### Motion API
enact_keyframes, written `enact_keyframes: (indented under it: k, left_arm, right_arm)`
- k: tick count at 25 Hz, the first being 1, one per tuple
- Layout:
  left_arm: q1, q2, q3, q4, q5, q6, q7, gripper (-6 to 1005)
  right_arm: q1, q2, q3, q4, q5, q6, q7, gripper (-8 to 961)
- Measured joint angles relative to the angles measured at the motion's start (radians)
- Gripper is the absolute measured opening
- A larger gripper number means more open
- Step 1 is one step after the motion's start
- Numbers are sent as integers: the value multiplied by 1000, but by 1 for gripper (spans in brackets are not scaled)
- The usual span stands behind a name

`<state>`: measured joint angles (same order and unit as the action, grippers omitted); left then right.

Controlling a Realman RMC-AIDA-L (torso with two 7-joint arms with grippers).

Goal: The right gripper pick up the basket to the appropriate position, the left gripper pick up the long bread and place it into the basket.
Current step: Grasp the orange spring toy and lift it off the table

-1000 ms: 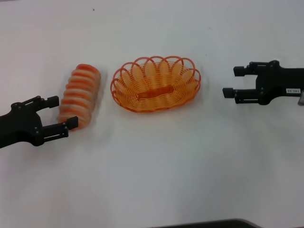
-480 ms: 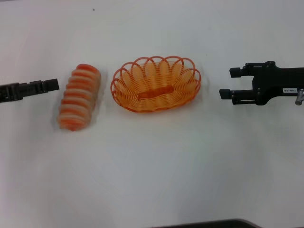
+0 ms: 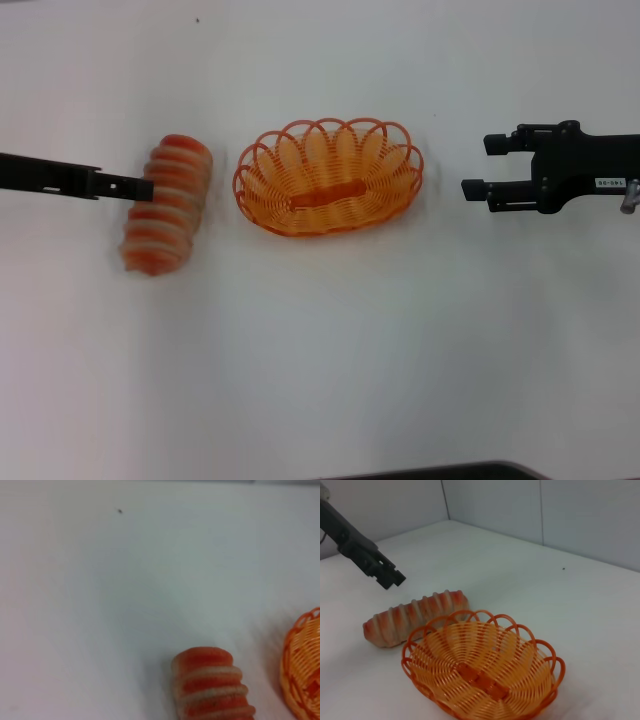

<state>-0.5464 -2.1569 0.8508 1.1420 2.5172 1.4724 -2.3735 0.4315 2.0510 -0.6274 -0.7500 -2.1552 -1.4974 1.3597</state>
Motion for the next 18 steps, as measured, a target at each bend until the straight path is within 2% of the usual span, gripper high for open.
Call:
enact_keyframes:
  k: [2,5,12,18]
  left_arm:
    - [-1,-15,76,34,30,-22,-43,854]
    - [1,-13,231,51,42,-78,-149,854]
    - [-4,-12,325,49,69,-129,-207,854]
    - [-4,-12,342,47,92,-154,-227,854]
  right_arm:
    - [1,0,1,0,1,0,0,778]
    - [2,1,4,0,2,0,1,778]
    - [0,1,5,0,2,4,3,777]
    - [-3,2,7,0,2,5,4,777]
